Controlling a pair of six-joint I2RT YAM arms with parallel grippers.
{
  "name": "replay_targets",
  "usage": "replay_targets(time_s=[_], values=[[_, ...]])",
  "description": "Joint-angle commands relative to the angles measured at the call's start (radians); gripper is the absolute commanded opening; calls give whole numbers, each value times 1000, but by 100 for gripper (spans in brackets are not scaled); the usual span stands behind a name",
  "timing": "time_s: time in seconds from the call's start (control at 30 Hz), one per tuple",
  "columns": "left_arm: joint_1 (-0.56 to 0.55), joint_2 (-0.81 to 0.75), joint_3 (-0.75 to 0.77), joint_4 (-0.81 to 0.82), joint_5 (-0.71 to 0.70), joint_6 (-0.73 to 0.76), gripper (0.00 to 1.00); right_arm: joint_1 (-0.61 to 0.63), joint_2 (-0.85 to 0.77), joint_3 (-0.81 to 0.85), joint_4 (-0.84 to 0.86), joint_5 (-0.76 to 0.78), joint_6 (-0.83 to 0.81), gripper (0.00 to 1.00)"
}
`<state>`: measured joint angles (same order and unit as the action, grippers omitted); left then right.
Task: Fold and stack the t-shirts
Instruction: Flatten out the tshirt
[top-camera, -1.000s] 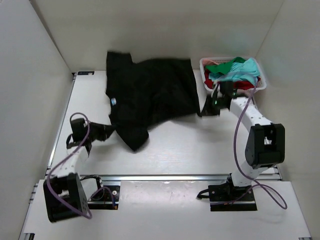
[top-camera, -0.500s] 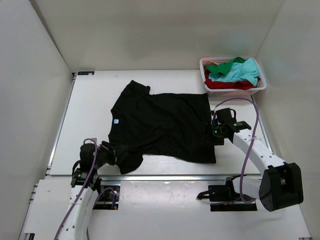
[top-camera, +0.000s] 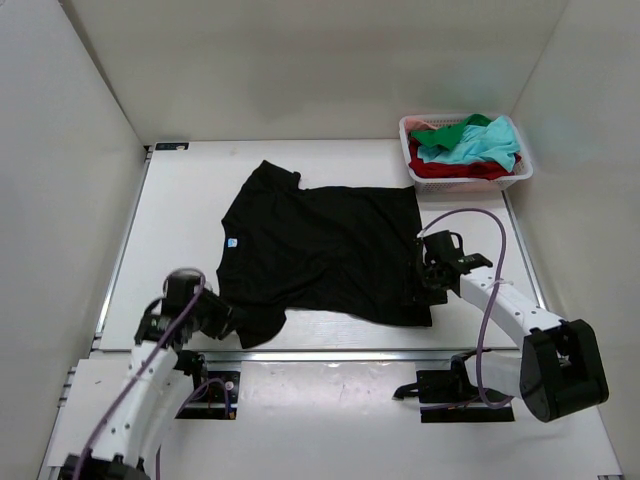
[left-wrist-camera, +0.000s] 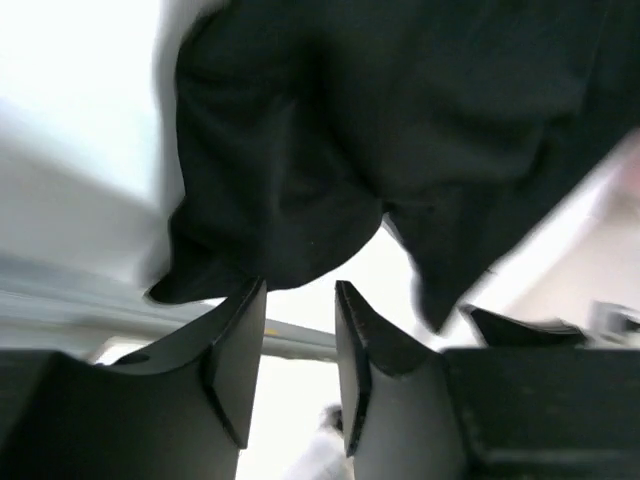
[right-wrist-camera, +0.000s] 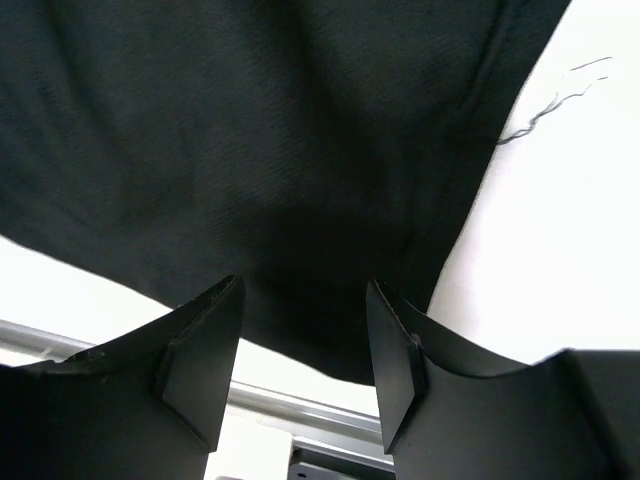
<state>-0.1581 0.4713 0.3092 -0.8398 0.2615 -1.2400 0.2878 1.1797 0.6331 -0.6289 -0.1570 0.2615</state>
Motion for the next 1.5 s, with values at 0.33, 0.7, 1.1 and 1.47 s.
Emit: replay_targets(time_s=[0.33,0.7,1.1,1.47], values=[[-58,286,306,-252,-360,453,50,11,70,79,-29,151,-2,49],[-144,366,252,-176,-263,468,52,-65,115,128,-55,220,33,49],[-216,496,180,43,-260,419,53,-105,143,134,-42,206,32,49],[-250,615,176,111,-292,451,0,-73,106,86,-147,292,111,53]])
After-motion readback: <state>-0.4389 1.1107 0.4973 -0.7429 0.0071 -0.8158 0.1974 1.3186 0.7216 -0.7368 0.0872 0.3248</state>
